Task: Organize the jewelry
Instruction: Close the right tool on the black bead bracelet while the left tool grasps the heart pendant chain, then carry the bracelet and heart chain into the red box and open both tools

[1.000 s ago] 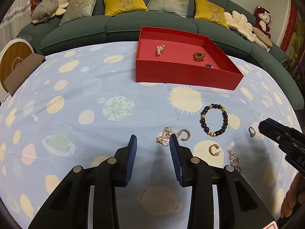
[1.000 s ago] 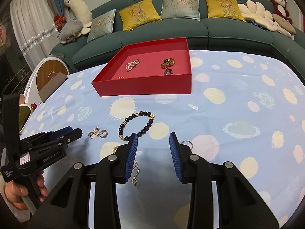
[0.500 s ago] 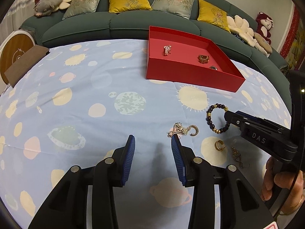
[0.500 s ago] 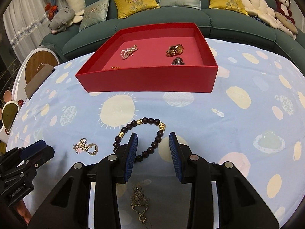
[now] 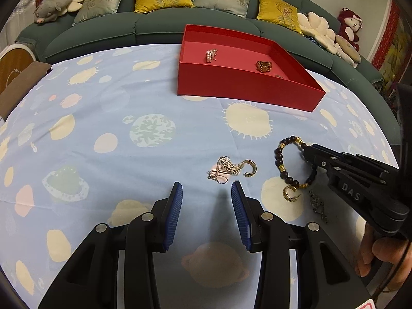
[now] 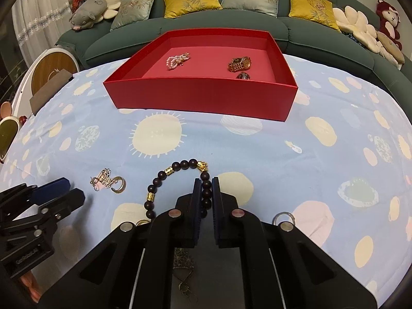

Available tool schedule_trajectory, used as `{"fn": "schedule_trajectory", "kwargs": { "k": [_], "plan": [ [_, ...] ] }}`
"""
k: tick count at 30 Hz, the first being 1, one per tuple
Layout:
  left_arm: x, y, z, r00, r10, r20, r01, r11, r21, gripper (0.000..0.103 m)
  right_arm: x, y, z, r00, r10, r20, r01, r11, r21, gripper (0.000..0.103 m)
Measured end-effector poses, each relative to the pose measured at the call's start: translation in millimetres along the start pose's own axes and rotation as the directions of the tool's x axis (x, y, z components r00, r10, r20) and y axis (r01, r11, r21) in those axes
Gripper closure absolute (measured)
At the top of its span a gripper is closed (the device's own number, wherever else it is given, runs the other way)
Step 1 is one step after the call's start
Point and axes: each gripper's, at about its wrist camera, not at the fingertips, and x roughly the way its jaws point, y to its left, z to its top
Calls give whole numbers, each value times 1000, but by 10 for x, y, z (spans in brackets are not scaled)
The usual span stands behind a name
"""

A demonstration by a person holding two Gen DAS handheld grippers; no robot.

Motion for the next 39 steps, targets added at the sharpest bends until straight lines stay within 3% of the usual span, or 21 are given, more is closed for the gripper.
{"fn": "schedule_trajectory", "kwargs": {
  "k": [10, 12, 14, 25, 39],
  "plan": [
    [177, -135, 44, 999, 34, 39, -36, 997, 61, 68, -435, -203, 11, 996, 54, 65, -57, 997, 50, 96],
    [185, -166, 40, 998, 35, 48, -38, 997, 71, 75, -450, -217, 13, 996, 58, 66, -61, 997, 54, 96],
    [193, -190, 39, 998, 36, 53, -41, 996, 85, 88, -462, -232, 21, 996, 60, 68, -64, 996, 58, 96],
    [101, -135, 26, 999, -3, 41, 1, 998, 64, 88, -608, -276, 35, 992, 75, 101, -83, 994, 70, 96],
    [-380, -213, 103, 993, -55, 109, 46, 996, 79, 89, -868, -236, 85, 981, 114, 159, -125, 990, 59, 96]
  ]
}}
